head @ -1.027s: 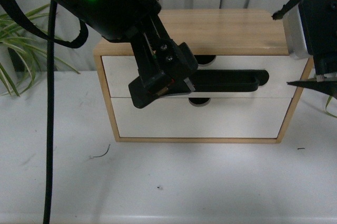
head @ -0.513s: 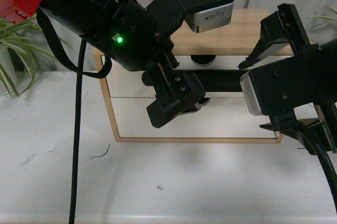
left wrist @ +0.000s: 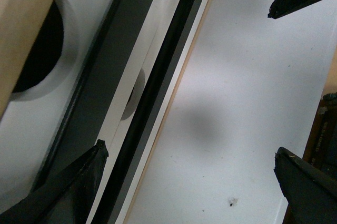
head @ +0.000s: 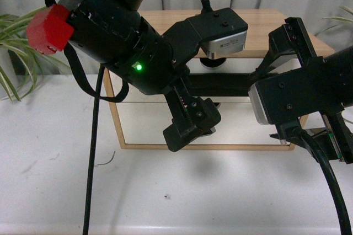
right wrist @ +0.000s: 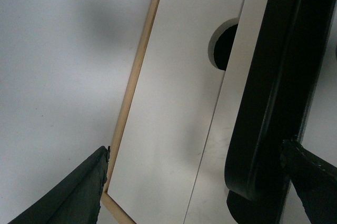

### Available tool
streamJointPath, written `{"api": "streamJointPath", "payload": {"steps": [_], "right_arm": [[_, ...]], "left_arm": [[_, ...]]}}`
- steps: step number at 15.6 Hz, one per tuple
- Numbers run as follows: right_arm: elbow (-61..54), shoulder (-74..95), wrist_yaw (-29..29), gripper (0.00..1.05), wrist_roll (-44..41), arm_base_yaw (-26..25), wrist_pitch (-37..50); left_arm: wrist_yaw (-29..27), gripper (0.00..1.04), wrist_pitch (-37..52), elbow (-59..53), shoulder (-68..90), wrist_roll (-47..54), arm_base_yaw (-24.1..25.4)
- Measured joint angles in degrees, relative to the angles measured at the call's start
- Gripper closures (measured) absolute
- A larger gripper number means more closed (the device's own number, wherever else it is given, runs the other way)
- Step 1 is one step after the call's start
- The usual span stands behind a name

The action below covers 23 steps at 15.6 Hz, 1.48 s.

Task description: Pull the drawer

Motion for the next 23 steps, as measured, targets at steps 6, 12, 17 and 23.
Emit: {"api": "streamJointPath", "payload": {"steps": [6, 12, 17, 23], "right_arm": [[0.04, 2.27, 0.0, 0.06, 0.0, 0.09, 1.2], [0.87, 5.57, 0.2, 0.06, -0.28, 0.81, 2.73], [-1.7, 3.91, 0.26, 0.06, 1.03, 1.16, 3.89], [-8.68, -1.75, 2.51, 0.06, 0.63, 1.16, 4.24]], "left_arm": [[0.17, 0.07, 0.9, 2.14, 2.21, -0.52, -0.87], [0.5, 0.07, 1.01, 2.75, 3.82, -1.55, -2.05], [2.43, 0.07, 2.91, 1.33, 3.48, -2.12, -2.05], [2.93, 0.07, 4.26, -4.72, 0.04, -2.1, -3.34]]}}
